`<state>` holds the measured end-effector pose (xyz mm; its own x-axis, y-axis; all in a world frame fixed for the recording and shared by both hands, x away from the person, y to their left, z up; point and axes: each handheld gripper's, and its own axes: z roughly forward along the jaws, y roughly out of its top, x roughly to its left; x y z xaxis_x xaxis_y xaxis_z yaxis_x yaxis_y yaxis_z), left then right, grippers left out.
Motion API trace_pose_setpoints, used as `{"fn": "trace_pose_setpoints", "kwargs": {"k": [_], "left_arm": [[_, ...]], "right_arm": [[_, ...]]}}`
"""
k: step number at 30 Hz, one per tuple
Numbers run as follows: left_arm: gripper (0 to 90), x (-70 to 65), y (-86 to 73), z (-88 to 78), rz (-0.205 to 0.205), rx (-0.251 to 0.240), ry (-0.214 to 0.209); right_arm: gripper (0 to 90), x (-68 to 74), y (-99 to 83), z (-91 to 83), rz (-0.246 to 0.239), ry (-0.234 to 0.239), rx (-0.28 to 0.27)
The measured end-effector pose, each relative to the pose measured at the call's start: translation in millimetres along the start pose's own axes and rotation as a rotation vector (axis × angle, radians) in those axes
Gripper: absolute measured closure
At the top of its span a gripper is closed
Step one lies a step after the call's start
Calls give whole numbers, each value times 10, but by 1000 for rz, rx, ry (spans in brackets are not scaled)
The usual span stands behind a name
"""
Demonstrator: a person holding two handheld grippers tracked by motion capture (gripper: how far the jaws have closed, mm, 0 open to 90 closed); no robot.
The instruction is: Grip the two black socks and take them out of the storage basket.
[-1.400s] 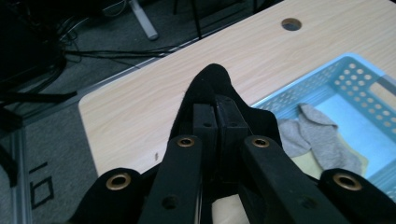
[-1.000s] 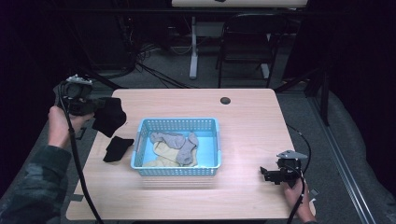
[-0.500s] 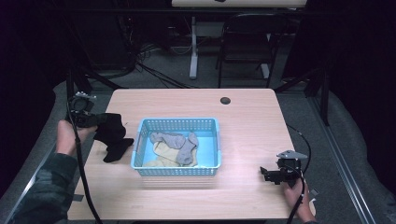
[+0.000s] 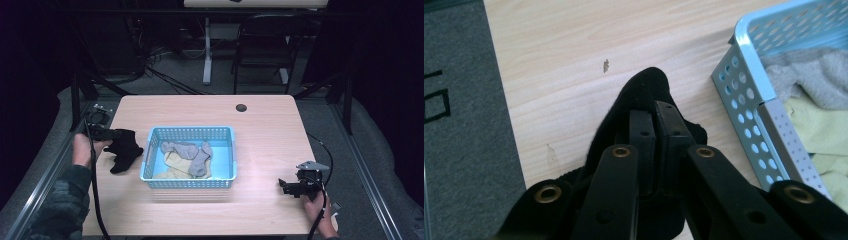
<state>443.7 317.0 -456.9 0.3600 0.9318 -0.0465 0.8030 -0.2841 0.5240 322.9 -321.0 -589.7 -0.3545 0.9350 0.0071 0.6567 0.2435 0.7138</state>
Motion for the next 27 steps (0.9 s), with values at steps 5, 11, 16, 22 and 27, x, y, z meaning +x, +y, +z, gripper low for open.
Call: {"fn": "trace_pose_setpoints", "kwargs": {"k": [5,11,16,22,27], "left_arm": [[680,4,-17,31,-12,26,8],[405,67,-113,-70,-29,19,13],[285,57,-202,-219,-12,-9,24],[192,-16,-341,-389,15,-41,27],[152,-68,-448,-475,28,-63,32]], "right_arm": [[0,0,0,0,0,0,0],[0,0,0,0,0,0,0],[0,0,0,0,0,0,0],[0,1,0,0,1,0,-1],[0,0,-1,1,0,-1,-2]]}}
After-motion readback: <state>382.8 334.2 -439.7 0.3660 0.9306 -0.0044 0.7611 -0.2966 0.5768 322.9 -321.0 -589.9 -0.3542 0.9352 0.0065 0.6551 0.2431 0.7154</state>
